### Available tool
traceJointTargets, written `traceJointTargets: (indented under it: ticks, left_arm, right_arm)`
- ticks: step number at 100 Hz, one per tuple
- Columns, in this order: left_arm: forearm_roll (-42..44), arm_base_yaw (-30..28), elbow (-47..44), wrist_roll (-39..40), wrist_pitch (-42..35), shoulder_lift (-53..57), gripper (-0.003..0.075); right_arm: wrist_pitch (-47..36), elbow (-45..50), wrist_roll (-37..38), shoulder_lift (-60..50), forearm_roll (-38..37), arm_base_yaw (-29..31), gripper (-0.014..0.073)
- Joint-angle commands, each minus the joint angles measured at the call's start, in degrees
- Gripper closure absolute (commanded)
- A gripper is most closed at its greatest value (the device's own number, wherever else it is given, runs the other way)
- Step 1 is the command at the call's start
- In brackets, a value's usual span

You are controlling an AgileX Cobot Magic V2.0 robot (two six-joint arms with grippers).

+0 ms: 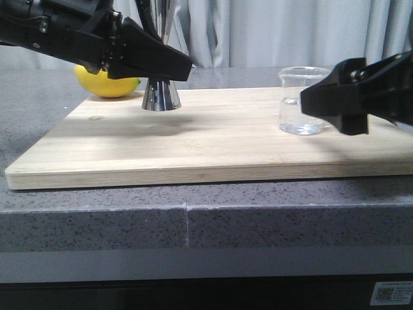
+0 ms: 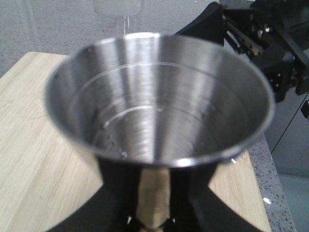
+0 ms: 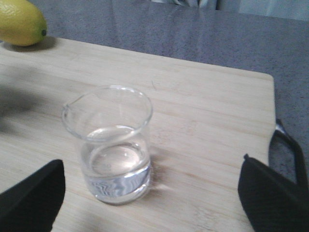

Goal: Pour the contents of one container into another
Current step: 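Lower the right gripper toward the glass beaker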

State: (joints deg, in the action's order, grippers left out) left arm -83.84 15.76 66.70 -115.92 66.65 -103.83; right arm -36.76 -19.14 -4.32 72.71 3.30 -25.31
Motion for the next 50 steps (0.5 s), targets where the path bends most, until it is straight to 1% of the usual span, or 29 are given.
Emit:
traceJointTargets:
  ticks: [1, 29, 50]
  left_arm:
    - [-4.37, 0.33, 1.35, 0.32, 6.12, 3.18, 0.0702]
    - [-4.37, 0.33, 1.35, 0.32, 6.12, 3.18, 0.0702]
    - [-4.37, 0.33, 1.35, 0.32, 6.12, 3.18, 0.0702]
  right_arm:
    - [-7.78, -1.44, 2.17, 1.41, -2.33, -0.01, -0.0064]
    - [-14.90, -1.44, 4.32, 6.89, -5.41, -0.01, -0.0064]
    - [-17.75, -1.44, 4.32, 8.70, -6.22, -0.01, -0.0064]
